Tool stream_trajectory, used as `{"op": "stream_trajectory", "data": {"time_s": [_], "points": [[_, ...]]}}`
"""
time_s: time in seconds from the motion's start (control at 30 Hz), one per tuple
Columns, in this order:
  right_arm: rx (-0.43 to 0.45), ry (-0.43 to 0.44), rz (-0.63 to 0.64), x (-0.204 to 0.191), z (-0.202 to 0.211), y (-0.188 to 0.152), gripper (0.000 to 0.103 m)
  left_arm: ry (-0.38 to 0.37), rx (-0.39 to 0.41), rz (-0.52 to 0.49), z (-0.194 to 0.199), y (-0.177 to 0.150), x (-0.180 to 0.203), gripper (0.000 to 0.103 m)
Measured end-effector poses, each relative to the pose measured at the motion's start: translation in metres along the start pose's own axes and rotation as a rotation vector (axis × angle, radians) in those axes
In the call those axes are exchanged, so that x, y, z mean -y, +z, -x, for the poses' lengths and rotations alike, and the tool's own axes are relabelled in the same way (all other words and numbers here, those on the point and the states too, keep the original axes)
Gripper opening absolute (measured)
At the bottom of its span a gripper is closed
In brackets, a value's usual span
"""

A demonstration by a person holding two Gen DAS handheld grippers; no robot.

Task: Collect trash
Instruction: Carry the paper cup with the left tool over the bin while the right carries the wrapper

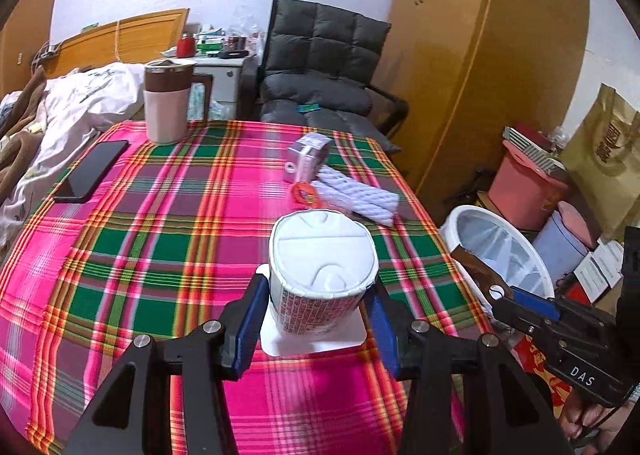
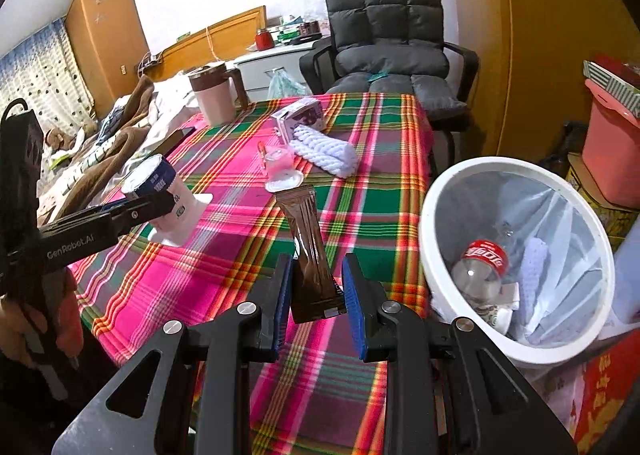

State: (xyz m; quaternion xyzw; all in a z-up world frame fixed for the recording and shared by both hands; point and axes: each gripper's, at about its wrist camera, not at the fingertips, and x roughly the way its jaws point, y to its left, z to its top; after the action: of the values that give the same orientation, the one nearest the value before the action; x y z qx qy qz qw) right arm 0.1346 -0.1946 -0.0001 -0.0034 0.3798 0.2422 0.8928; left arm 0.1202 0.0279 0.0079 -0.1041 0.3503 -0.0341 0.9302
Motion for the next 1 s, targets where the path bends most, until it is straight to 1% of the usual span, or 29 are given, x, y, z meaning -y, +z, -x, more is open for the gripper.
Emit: {"op": "stream_trajectory", "data": {"time_s": [0.43, 0.87, 1.0], "points": [[0.028, -0.046, -0.058, 0.027, 0.015, -0.009, 0.028, -0.086, -0.018, -0.067, -0.012, 0.004, 0.045, 0.049], [0.042, -0.12, -0.141, 0.065, 0.031, -0.018, 0.028, -0.202, -0.041, -0.149, -0.036, 0.012, 0.104, 0.049], [0.042, -0.139, -0.166, 0.077, 0.033, -0.021, 0.028, -0.241, -0.061, -0.163, -0.048, 0.014, 0.122, 0.049]]}}
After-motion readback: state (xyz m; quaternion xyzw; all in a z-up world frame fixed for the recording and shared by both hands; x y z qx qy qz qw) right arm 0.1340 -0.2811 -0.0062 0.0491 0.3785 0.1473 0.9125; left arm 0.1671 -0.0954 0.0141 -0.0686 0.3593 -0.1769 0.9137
